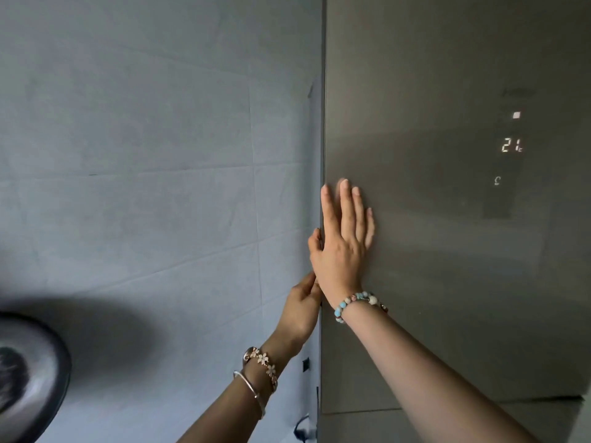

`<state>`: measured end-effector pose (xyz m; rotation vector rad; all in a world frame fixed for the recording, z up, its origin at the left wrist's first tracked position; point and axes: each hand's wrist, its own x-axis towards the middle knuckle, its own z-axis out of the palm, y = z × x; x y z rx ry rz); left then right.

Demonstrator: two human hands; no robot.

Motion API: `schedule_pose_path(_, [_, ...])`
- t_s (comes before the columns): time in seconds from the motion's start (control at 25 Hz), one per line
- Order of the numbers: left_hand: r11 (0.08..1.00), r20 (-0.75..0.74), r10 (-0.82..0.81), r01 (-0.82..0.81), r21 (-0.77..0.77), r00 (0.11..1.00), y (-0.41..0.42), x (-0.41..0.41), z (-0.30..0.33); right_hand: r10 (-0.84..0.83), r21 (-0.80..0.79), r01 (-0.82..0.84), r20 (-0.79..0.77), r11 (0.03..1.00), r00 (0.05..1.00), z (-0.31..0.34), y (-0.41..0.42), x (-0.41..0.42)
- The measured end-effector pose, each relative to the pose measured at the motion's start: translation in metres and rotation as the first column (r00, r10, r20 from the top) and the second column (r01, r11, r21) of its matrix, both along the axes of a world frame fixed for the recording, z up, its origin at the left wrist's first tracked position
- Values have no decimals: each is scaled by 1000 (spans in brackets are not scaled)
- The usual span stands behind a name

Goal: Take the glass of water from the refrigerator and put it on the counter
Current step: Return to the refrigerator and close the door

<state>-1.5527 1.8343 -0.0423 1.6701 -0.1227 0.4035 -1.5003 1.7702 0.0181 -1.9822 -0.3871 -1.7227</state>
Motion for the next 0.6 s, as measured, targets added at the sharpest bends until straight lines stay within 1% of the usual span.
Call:
schedule_pose_path(0.16, [999,4,17,-17,29,1000,12,27,-5,-51,-5,51,-12,999,999,0,11,22])
schedule_pose_path(0.36, [997,46,-37,33,73,998,22,38,-7,-76,3,76,-18,997,997,-1,15,26])
schedule_pose_path(0.6, [996,66,-85,83,35,994,24,37,-7,-70,26,70,-11,997,998,0,16,25])
